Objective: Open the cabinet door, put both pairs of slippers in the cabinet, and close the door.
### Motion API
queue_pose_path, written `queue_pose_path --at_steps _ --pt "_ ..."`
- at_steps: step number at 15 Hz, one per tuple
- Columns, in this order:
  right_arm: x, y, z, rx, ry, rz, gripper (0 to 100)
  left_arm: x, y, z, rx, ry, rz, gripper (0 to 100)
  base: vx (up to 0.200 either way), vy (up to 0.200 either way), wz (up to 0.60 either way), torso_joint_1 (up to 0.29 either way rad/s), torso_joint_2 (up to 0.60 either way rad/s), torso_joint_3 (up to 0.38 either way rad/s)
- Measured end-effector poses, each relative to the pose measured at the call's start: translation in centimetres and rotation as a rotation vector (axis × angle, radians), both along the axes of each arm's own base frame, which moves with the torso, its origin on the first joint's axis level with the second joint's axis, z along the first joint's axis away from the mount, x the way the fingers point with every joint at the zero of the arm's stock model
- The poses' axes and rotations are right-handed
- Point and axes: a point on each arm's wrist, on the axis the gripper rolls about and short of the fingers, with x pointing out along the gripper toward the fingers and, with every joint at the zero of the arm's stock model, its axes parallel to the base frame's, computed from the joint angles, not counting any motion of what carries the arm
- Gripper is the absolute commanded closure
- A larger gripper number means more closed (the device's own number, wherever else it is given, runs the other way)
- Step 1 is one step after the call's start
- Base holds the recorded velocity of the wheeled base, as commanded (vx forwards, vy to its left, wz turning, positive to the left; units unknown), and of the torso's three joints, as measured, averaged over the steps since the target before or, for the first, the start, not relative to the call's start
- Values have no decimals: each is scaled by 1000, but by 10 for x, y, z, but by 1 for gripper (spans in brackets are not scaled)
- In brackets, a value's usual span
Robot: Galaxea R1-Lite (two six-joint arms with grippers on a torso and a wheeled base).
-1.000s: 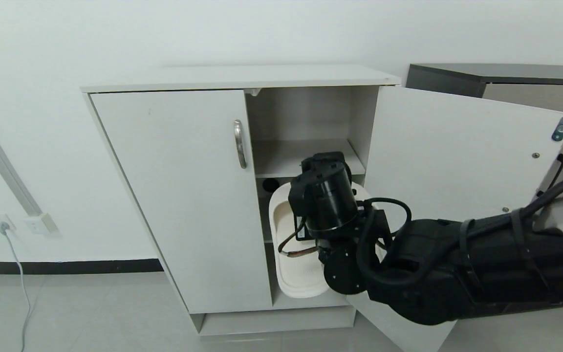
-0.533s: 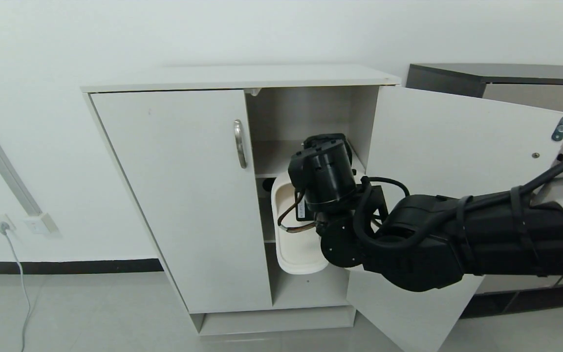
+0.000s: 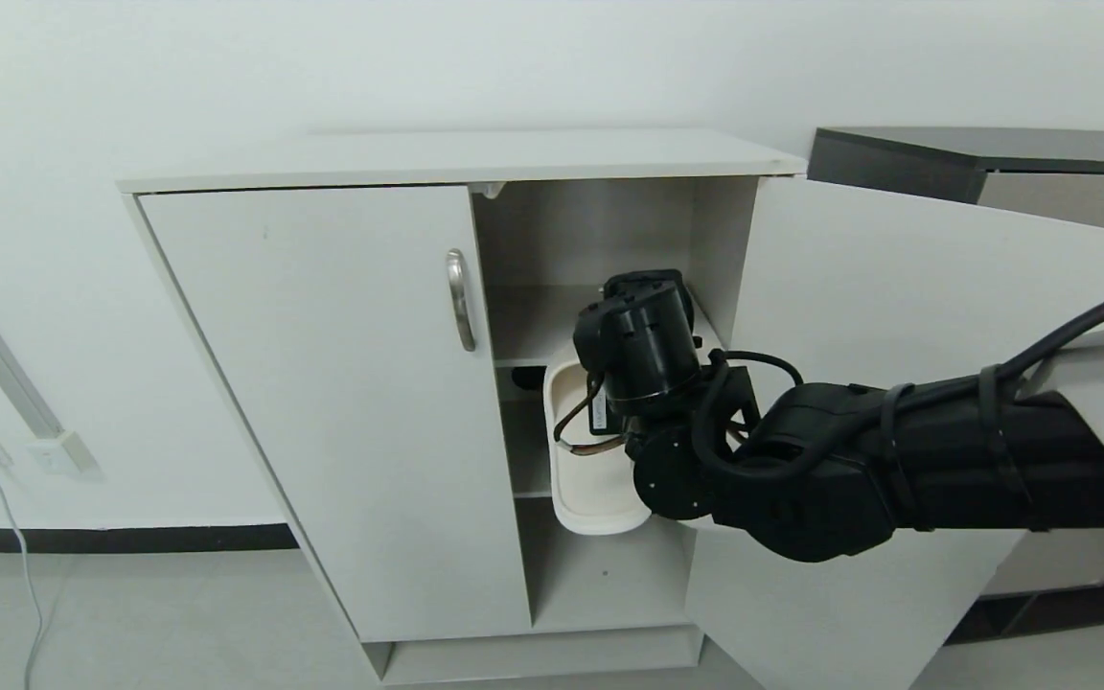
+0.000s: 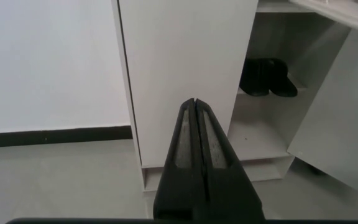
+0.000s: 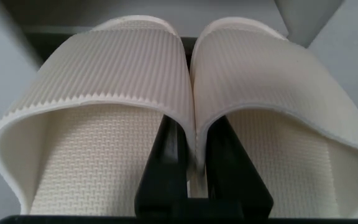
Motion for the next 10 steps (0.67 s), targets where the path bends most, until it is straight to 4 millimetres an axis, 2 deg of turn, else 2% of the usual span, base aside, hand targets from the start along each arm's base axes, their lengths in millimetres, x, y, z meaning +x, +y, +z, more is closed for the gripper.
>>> queue_pose_path --at_steps 10 --pt "1 3 -4 -9 5 7 100 0 0 0 0 0 0 100 200 0 0 2 4 2"
